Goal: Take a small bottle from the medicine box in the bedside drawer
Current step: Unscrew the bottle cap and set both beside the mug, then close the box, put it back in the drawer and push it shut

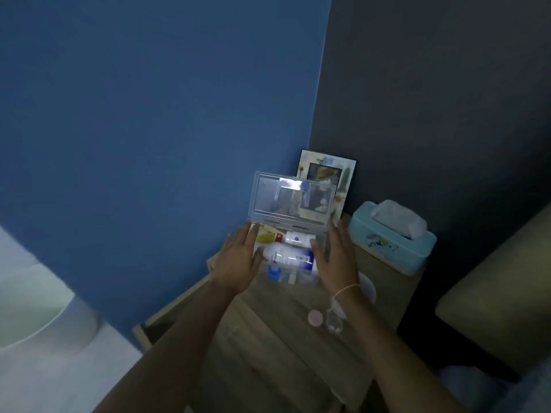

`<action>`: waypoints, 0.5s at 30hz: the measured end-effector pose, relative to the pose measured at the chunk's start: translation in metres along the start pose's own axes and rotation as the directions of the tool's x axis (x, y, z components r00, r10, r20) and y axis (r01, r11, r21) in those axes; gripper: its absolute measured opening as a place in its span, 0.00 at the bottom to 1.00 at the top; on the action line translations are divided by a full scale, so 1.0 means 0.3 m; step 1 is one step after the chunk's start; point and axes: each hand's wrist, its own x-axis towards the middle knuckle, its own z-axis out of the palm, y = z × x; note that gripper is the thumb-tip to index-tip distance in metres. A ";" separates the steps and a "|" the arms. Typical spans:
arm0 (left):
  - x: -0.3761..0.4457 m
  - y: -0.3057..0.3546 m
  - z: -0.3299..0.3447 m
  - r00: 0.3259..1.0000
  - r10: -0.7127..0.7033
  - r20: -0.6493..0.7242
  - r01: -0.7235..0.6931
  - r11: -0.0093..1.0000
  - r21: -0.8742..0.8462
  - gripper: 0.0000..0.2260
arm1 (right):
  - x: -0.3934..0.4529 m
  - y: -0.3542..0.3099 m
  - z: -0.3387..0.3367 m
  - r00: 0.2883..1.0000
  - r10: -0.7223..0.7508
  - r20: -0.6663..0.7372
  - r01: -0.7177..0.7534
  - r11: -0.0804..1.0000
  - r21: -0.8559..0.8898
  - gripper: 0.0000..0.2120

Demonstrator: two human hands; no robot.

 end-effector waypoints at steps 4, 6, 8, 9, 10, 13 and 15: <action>0.237 -0.071 0.031 0.997 -0.072 0.040 0.077 0.982 -0.172 0.26 | 0.188 0.028 0.049 0.986 0.167 -0.031 -0.156 0.964 0.214 0.24; 0.344 -0.104 0.051 0.989 -0.122 0.088 0.140 0.957 -0.254 0.27 | 0.274 0.045 0.087 0.942 0.336 0.026 -0.327 0.892 0.311 0.29; 0.430 -0.130 0.079 0.977 -0.168 0.135 0.203 0.923 -0.325 0.27 | 0.342 0.076 0.122 0.892 0.446 0.079 -0.440 0.813 0.382 0.30; 0.459 -0.133 0.087 0.968 -0.197 0.157 0.242 0.898 -0.368 0.27 | 0.369 0.090 0.132 0.876 0.473 0.093 -0.468 0.790 0.396 0.29; 0.480 -0.136 0.098 0.957 -0.231 0.177 0.285 0.864 -0.414 0.26 | 0.391 0.098 0.145 0.868 0.486 0.100 -0.482 0.777 0.406 0.29; 0.495 -0.128 0.124 0.947 -0.285 0.149 0.320 0.778 -0.540 0.23 | 0.408 0.098 0.166 0.828 0.560 0.039 -0.479 0.669 0.568 0.31; 0.470 -0.119 0.122 0.950 -0.298 0.094 0.288 0.719 -0.633 0.19 | 0.393 0.102 0.157 0.777 0.626 0.070 -0.462 0.490 0.739 0.33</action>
